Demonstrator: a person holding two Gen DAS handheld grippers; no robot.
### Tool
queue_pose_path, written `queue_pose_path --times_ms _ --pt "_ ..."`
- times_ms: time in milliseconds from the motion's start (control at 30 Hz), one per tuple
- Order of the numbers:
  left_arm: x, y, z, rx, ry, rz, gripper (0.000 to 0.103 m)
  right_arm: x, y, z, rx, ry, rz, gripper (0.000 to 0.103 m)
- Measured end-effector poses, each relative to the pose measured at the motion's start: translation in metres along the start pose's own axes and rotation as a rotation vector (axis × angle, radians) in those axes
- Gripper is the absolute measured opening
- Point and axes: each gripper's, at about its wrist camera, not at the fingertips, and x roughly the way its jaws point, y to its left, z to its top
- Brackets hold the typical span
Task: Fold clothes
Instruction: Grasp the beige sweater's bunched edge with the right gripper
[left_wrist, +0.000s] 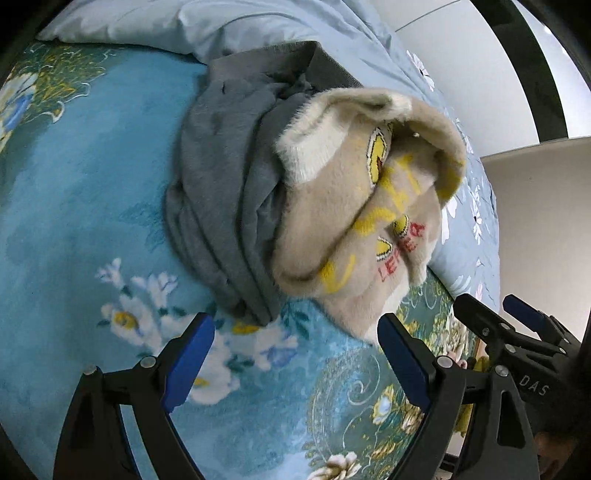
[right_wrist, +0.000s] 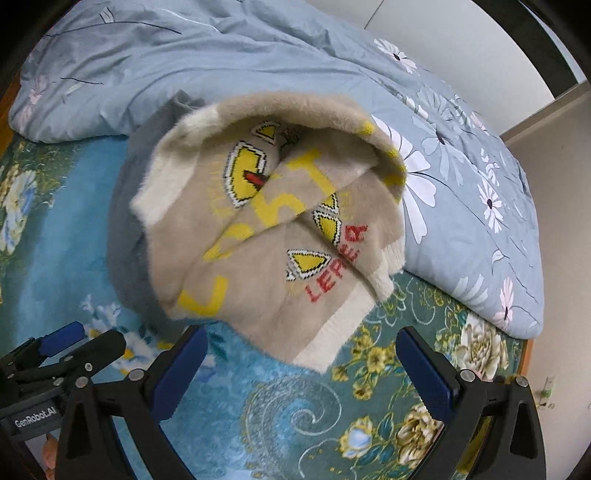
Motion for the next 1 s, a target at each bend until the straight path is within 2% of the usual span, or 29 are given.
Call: queue_pose_path --times_ms 200,267,633,700,800,933,1000 --pt "0.015 0.007 0.007 -0.037 -0.012 -0.02 0.09 0.034 -0.003 0.015 -0.048 0.025 -0.004 0.103" --pt "0.029 0.0 0.014 -0.016 -0.03 -0.009 0.09 0.041 0.0 0.018 -0.05 0.028 0.001 0.103" --pt "0.043 0.007 0.018 -0.004 -0.009 -0.028 0.09 0.055 0.002 0.038 -0.081 -0.013 -0.027 0.103" --pt "0.042 0.007 0.018 -0.003 -0.005 -0.037 0.09 0.054 0.003 0.048 -0.108 -0.041 -0.06 0.103" --pt "0.034 0.011 0.018 0.011 -0.023 -0.036 0.09 0.051 0.013 0.072 -0.215 -0.099 -0.15 0.103" --pt "0.017 0.027 0.019 0.037 -0.057 -0.002 0.09 0.043 0.039 0.11 -0.41 -0.215 -0.276 0.103" --pt "0.01 0.038 0.021 0.068 -0.012 -0.008 0.09 0.044 0.055 0.127 -0.54 -0.251 -0.354 0.102"
